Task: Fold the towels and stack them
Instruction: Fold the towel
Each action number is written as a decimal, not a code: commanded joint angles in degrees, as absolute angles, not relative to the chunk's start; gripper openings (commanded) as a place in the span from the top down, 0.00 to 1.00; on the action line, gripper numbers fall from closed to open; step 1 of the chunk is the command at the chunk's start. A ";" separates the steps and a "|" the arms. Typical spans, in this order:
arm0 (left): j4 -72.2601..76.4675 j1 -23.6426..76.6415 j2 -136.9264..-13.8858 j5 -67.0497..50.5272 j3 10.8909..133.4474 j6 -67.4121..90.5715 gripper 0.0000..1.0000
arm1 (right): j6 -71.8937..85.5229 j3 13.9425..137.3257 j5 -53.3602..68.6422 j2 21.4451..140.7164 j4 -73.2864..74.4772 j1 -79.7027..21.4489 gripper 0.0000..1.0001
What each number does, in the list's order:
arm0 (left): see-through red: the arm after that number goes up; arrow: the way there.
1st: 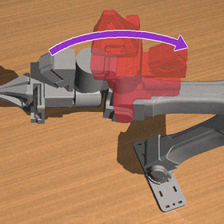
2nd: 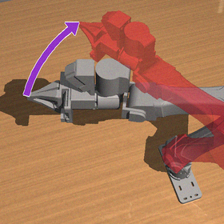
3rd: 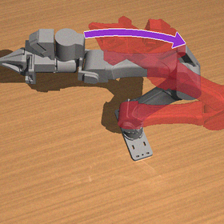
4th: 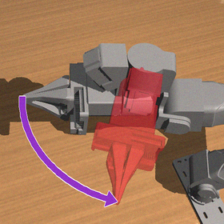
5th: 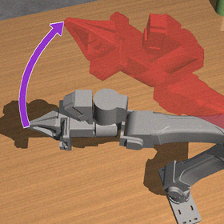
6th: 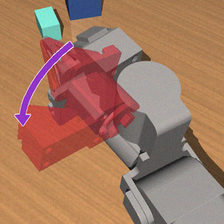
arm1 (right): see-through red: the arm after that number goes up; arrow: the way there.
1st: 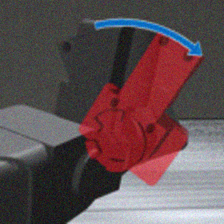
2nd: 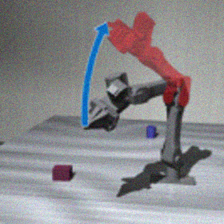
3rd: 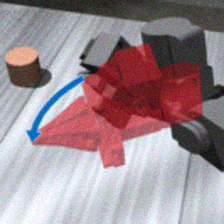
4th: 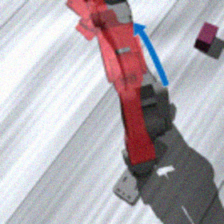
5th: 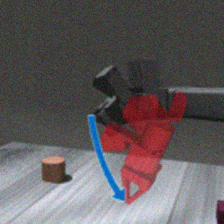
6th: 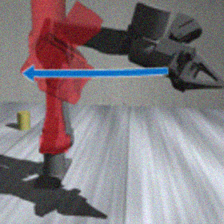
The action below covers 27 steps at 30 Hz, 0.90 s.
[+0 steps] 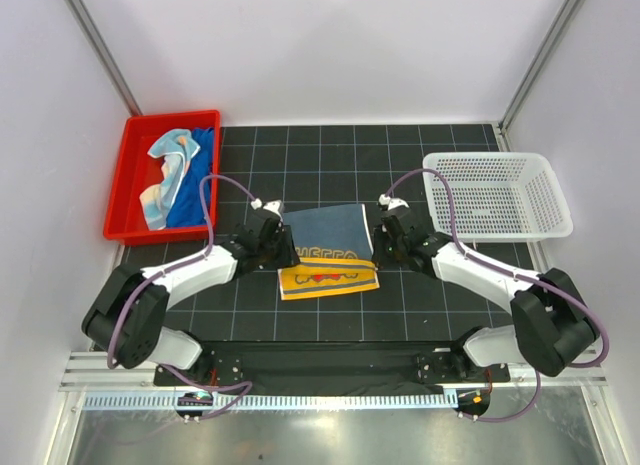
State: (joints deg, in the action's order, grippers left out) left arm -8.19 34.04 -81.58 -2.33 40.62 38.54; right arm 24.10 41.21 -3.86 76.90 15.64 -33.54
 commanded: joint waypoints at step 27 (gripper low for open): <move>-15.12 36.21 -68.89 6.15 43.32 40.78 0.55 | 25.57 36.74 -3.43 73.04 17.05 -35.68 0.73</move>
State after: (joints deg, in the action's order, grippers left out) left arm -13.89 36.01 -66.17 1.58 39.75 41.17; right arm 24.40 37.36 -2.87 74.56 17.50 -34.94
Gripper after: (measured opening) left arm 0.448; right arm 0.270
